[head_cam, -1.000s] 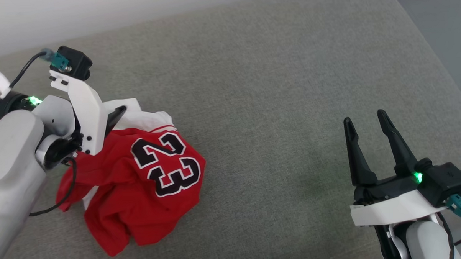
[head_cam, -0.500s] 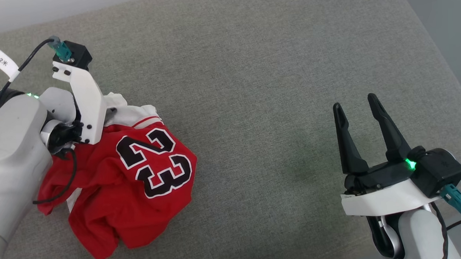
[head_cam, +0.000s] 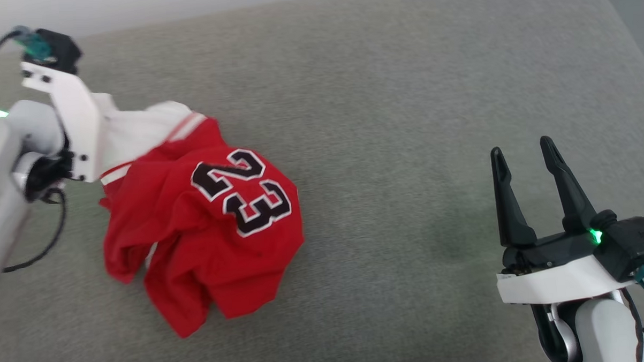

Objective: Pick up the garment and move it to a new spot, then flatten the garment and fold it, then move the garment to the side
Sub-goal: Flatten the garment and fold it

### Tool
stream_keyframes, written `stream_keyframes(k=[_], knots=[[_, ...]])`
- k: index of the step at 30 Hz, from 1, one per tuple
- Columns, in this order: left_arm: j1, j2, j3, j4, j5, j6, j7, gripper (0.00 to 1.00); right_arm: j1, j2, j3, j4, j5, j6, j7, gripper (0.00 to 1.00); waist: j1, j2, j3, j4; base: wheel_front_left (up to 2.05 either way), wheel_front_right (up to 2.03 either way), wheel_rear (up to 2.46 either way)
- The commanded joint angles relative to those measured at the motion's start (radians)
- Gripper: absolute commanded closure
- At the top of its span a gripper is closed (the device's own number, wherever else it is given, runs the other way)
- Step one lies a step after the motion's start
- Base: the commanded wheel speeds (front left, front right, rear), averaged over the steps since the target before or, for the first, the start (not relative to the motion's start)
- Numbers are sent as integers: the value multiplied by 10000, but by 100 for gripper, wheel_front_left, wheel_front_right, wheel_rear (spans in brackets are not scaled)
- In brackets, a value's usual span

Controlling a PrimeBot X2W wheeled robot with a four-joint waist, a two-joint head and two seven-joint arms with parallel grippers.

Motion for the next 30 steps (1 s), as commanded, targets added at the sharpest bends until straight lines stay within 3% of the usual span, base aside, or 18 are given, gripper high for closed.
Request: stream_keyframes(k=[1,3,15,23,25,26,30], knots=[[145,220,81,-115,27,133,-141,100,95,-62,-42,-37,-39,-3,-49,0,-1,0,-209,353,0,0,0],[248,345,141,-191,-63,207,-179,100,112,-78,-56,-34,-56,-3,-49,0,-1,0,-258,451,0,0,0],[2872,2162,857,-1261,-1353,1864,-391,100,493,-223,-124,60,-100,-3,-49,0,-1,0,-858,1154,0,0,0],[4916,2194,1073,-1921,-2504,2418,-555,100,662,-312,-44,130,-25,-3,-49,0,-1,0,-1097,1385,0,0,0],[5034,2159,1145,-2059,-2604,2435,-743,41,655,-371,28,170,11,-3,-49,0,-1,0,-1161,1430,0,0,0],[5076,2146,1209,-2124,-2652,2464,-858,0,653,-398,58,191,31,-3,-49,0,-1,0,-1204,1455,0,0,0],[5170,2192,1432,-2566,-2713,2493,-1411,0,740,-497,199,276,119,-3,-49,0,-1,0,-1432,1588,0,0,0]])
